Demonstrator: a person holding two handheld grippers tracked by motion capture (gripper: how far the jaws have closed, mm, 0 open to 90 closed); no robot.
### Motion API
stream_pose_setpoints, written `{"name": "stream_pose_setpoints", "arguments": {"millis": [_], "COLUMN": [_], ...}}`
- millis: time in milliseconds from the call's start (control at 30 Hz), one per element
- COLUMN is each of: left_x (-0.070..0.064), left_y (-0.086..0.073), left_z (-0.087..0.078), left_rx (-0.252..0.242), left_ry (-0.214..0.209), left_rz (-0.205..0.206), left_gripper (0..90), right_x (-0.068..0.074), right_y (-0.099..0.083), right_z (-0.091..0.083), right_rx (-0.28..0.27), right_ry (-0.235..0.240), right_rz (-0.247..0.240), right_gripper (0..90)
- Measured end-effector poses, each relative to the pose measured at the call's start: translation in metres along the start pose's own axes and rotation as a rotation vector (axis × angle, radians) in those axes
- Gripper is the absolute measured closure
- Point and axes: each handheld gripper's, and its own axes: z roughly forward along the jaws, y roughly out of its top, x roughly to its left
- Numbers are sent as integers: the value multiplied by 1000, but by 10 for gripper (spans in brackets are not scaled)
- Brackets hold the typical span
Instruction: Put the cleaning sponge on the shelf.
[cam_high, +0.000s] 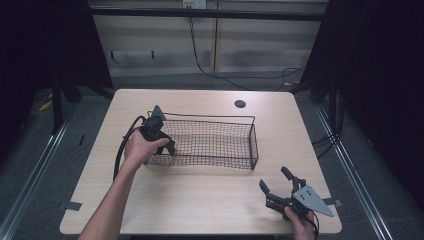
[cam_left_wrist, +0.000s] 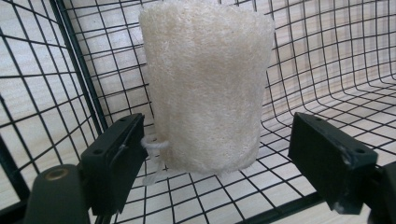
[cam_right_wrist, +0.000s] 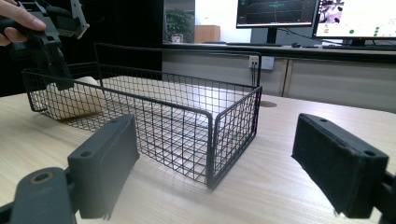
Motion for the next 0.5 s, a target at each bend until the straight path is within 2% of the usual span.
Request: {"name": "stream_pose_setpoints", "arguments": {"millis": [267,433,500], "left_x": [3,7,8], "left_y": [-2,-4,-4], "left_z": [-6,-10,-12], "left_rx": [-24,-36,-38], "left_ry": [-30,-38,-54], "left_rz": [9,-2,4], "left_gripper": [187,186,186], "right_x": [0,0,0], "right_y": [0,0,0], "right_z": [0,0,0], "right_rx": [2,2,2], "right_ry": [-2,-2,-2], "right_rz": [2,2,2], "right_gripper": [136,136,136]}}
